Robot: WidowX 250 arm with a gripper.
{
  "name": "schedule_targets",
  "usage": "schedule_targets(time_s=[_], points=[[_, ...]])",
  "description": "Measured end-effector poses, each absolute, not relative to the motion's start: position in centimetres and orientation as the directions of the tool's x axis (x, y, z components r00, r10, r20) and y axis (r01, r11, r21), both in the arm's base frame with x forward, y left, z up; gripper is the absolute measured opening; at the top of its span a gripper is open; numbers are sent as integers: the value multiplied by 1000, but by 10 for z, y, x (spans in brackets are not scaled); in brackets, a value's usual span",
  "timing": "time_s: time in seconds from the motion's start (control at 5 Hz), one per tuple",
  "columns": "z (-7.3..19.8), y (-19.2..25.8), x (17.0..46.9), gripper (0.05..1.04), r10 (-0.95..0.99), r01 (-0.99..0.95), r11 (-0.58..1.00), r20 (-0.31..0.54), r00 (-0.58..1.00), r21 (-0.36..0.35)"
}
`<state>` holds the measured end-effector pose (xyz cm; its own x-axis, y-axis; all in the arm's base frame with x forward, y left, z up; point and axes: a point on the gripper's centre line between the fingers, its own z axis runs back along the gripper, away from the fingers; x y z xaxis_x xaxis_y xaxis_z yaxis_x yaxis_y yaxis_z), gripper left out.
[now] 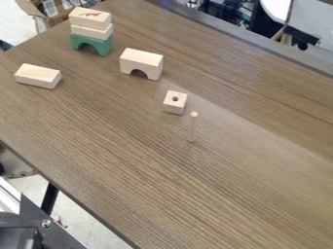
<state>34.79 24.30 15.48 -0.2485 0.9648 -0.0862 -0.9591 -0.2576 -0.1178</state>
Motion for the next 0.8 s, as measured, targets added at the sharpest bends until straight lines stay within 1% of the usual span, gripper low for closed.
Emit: schedule_targets(time_s=[0.2, 0.4, 0.6, 0.8], points=[[134, 242, 347, 999, 962, -963, -260, -108, -252, -69], [113, 238, 335, 999, 957, -962, -270, -119, -265, -30], [118, 242, 320, 999, 951, -954, -296, -104, -290, -46], [112, 244, 300, 999, 941, -944, -327, -103, -323, -33]])
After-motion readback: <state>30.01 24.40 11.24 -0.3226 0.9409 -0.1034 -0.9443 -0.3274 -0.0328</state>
